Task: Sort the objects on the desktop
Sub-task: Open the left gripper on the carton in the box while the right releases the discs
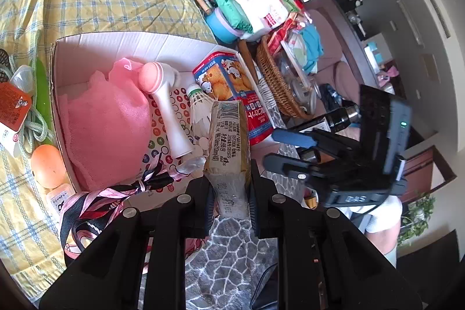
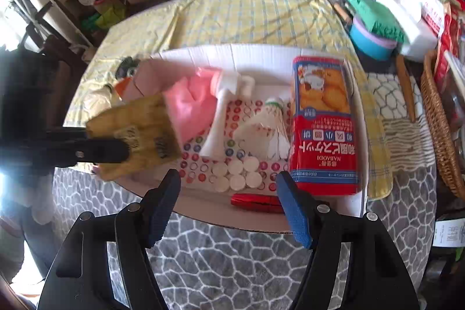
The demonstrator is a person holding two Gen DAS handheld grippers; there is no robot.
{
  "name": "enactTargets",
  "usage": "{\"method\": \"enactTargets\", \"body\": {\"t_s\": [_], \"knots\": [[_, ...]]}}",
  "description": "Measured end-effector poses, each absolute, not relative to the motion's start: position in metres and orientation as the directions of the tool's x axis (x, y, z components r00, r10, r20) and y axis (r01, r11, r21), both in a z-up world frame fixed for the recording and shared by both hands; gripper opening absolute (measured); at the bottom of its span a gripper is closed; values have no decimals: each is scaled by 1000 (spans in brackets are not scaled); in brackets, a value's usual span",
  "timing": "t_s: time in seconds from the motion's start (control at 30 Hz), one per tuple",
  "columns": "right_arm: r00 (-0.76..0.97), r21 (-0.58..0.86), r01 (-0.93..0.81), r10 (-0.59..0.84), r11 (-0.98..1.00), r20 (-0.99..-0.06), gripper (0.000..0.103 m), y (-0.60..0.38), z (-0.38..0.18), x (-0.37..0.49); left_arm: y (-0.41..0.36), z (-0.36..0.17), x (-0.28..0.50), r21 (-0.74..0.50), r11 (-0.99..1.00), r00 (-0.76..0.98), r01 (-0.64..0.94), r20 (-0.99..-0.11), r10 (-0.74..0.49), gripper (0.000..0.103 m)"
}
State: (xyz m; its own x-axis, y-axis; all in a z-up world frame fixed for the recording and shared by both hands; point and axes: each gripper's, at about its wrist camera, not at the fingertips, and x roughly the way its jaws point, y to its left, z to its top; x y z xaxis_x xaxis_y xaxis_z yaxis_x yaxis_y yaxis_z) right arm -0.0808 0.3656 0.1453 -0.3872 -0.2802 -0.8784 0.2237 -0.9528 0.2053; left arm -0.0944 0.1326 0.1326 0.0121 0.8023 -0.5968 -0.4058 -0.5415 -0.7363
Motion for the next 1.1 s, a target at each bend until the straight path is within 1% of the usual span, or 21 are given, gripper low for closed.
{"method": "enactTargets", "body": {"t_s": [0.2, 0.3, 0.33, 0.37, 0.4, 0.43, 0.47, 0.5, 0.6, 0.73, 0.93, 1.0, 1.07, 1.1], "knots": [[-477, 285, 211, -353, -935, -805, 71, 375, 175, -68, 153, 134, -96, -737, -533, 52, -415, -604, 795, 18], [-495, 297, 205, -361, -933, -791, 72, 382, 180, -62, 178, 130, -95, -743, -505, 108, -439, -601, 792, 26], [-495, 298, 201, -360, -933, -791, 72, 384, 180, -61, 188, 126, -96, -744, -503, 121, -440, -604, 788, 26], [-494, 300, 195, -358, -934, -792, 72, 386, 179, -59, 197, 120, -98, -735, -521, 128, -434, -623, 772, 31], [-491, 304, 186, -357, -934, -795, 72, 389, 176, -58, 204, 114, -100, -719, -546, 129, -430, -648, 751, 45], [-487, 306, 180, -355, -935, -798, 72, 391, 173, -57, 209, 108, -102, -693, -578, 122, -431, -680, 723, 51], [-485, 309, 175, -355, -935, -800, 72, 393, 171, -55, 209, 106, -104, -660, -613, 103, -434, -712, 694, 52], [-484, 312, 174, -357, -934, -799, 72, 395, 170, -54, 207, 107, -105, -643, -626, 85, -440, -724, 685, 52], [-488, 306, 183, -357, -934, -797, 72, 396, 167, -51, 186, 120, -106, -653, -619, 50, -437, -704, 709, 53], [-485, 293, 176, -341, -940, -805, 72, 397, 159, -57, 157, 139, -104, -612, -644, -9, -459, -721, 693, 54], [-471, 143, 132, -189, -981, -861, 71, 390, 132, -78, 120, 149, -103, -621, -646, -43, -444, -706, 707, 54], [-448, 98, 133, -148, -986, -882, 63, 385, 121, -85, 117, 149, -103, -629, -641, -41, -440, -699, 714, 54], [-433, 66, 137, -119, -988, -894, 51, 381, 112, -90, 114, 149, -102, -638, -632, -34, -440, -692, 721, 54], [-429, 61, 136, -115, -989, -896, 51, 380, 109, -91, 113, 149, -100, -638, -630, -33, -442, -691, 722, 54]]}}
